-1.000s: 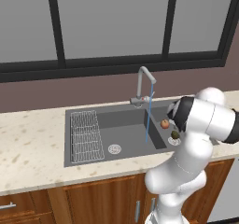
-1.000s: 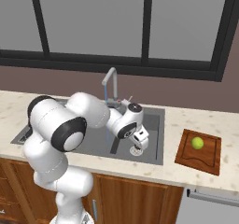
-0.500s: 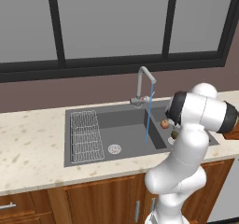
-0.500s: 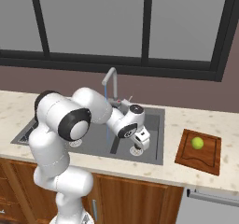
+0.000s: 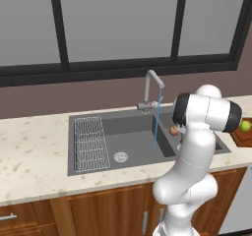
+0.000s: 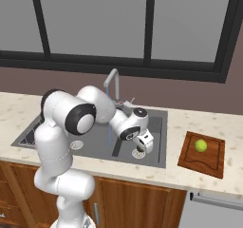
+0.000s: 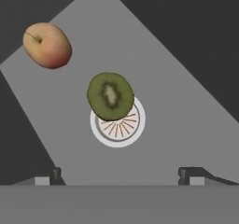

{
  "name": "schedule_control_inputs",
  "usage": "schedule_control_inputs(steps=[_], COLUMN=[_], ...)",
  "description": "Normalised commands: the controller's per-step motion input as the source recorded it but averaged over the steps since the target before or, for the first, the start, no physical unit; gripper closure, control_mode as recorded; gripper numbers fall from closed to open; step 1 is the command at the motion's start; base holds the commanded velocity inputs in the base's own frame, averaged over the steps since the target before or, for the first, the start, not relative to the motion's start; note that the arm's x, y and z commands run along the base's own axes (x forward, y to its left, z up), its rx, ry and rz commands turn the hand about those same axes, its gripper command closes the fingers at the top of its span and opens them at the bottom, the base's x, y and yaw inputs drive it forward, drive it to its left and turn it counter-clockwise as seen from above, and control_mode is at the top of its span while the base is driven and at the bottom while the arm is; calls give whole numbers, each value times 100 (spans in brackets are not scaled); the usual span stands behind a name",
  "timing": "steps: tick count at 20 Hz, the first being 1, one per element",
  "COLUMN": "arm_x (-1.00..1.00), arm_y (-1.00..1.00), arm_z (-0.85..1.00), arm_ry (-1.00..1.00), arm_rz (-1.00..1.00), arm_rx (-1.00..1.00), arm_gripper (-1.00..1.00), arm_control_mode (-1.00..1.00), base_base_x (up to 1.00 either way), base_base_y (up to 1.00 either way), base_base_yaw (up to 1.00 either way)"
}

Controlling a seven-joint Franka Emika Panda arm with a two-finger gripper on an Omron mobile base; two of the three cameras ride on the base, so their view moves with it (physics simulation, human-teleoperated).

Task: Pick the peach, pear, kiwi from the sink and place them on the cutting board to airdry. Then turn off the sink faucet.

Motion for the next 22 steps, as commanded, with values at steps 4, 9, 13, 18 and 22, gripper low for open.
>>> schedule_control_inputs(steps=[4, 9, 13, 18, 22], arm_x=[15, 20, 24, 25, 27], arm_y=[-8, -6, -4, -6, -4], arm_z=[-16, -19, -21, -17, -17], arm_ry=[0, 0, 0, 0, 0], arm_rz=[0, 0, 0, 0, 0], arm_rx=[0, 0, 0, 0, 0], arm_gripper=[-100, -100, -100, -100, -100], arm_control_mode=[-100, -100, -100, -100, -100], base_base_x=[0, 0, 0, 0, 0], base_base_y=[0, 0, 0, 0, 0], base_base_yaw=[0, 0, 0, 0, 0])
